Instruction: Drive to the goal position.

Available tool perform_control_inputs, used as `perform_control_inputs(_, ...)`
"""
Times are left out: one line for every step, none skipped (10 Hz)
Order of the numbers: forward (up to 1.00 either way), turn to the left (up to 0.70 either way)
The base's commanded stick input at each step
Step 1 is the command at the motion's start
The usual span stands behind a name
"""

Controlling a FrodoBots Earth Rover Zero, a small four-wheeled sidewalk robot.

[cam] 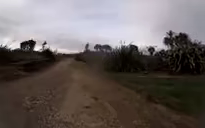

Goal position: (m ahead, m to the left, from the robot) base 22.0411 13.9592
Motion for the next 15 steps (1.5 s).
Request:
perform_control_inputs(0.85,0.02)
perform_control_inputs(0.85,0.02)
perform_control_inputs(0.85,0.02)
perform_control_inputs(0.85,0.02)
perform_control_inputs(0.85,0.02)
perform_control_inputs(0.85,0.02)
perform_control_inputs(0.85,0.02)
perform_control_inputs(0.85,0.02)
perform_control_inputs(0.85,0.02)
perform_control_inputs(0.85,0.02)
perform_control_inputs(0.85,0.02)
perform_control_inputs(0.85,0.02)
perform_control_inputs(0.85,0.02)
perform_control_inputs(0.85,0.02)
perform_control_inputs(0.85,0.02)
